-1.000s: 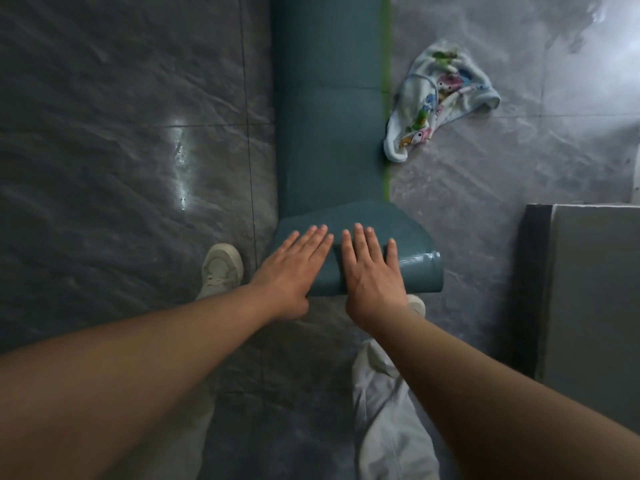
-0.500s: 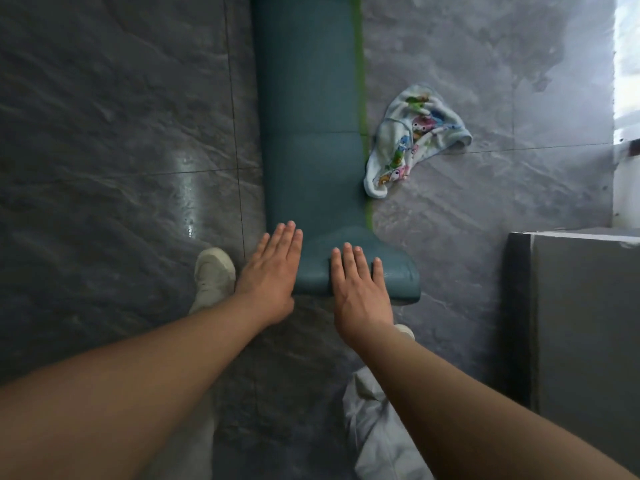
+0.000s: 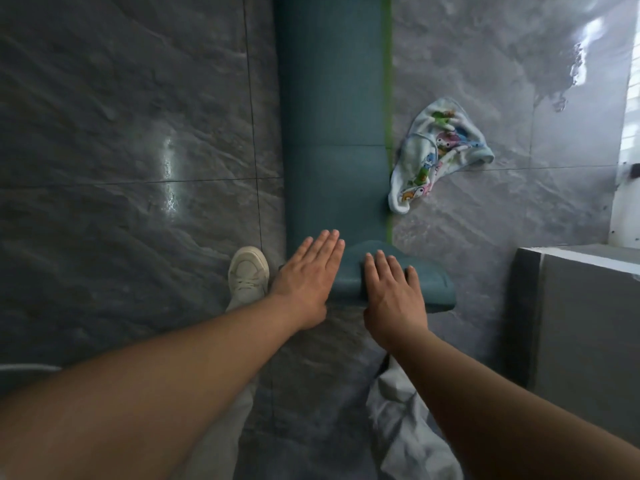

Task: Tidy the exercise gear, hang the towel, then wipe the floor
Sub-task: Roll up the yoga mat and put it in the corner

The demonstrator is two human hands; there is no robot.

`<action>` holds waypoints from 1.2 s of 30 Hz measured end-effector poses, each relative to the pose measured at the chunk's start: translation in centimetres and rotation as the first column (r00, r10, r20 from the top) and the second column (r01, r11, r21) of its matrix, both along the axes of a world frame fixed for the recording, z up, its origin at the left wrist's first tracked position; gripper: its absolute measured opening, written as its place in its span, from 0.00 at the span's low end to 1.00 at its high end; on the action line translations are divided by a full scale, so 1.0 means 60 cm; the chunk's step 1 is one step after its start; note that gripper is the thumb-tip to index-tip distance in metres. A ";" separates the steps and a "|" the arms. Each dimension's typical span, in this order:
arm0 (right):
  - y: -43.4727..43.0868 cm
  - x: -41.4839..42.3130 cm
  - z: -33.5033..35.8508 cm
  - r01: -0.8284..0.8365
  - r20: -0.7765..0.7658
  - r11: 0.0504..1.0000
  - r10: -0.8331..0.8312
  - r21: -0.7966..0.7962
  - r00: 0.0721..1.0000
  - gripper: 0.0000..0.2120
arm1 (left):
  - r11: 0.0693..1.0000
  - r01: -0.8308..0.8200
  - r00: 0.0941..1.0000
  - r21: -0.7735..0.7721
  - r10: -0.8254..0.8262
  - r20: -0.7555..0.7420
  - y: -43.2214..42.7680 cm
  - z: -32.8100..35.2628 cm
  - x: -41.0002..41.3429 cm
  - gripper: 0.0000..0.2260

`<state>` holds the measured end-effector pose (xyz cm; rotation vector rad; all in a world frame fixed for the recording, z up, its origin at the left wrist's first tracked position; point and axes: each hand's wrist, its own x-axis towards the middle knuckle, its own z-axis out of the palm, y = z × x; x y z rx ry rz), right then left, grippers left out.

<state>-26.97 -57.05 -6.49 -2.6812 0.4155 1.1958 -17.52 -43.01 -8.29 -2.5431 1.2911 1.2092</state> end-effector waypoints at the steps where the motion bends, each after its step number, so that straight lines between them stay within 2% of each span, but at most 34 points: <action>1: 0.001 0.006 -0.001 -0.001 -0.005 1.000 0.001 -0.005 1.000 0.41 | 1.000 0.003 1.000 -0.001 -0.003 -0.005 0.001 -0.001 0.004 0.48; 6: -0.010 0.025 -0.018 -0.030 -0.010 1.000 0.030 -0.006 1.000 0.47 | 0.999 -0.025 0.999 0.021 0.026 -0.028 0.002 -0.007 0.008 0.49; 10: -0.046 0.024 -0.033 -0.132 0.008 0.991 0.132 0.036 0.991 0.51 | 1.000 -0.012 1.000 0.027 0.013 -0.011 -0.004 -0.014 0.000 0.51; 15: -0.085 0.013 -0.049 -0.232 -0.013 0.966 0.235 0.113 0.972 0.50 | 0.997 0.028 0.999 0.070 -0.030 0.028 -0.013 -0.019 -0.014 0.53; 19: -0.102 -0.002 -0.056 -0.121 -0.105 0.966 0.148 0.227 0.983 0.50 | 0.996 0.065 0.997 0.062 -0.068 0.043 -0.031 -0.020 -0.022 0.51; 22: -0.107 -0.009 -0.050 -0.082 -0.151 0.965 0.122 0.247 0.981 0.48 | 0.993 0.097 0.994 0.067 -0.100 0.047 -0.042 -0.021 -0.023 0.50; 33: -0.106 0.014 -0.055 -0.112 -0.066 0.960 0.133 0.258 0.989 0.48 | 0.986 0.077 0.996 0.148 -0.081 0.021 -0.049 -0.004 0.006 0.54; 36: -0.107 0.020 -0.051 -0.095 -0.077 0.958 0.120 0.271 0.990 0.45 | 0.983 0.085 0.996 0.161 -0.088 0.010 -0.054 -0.003 0.016 0.54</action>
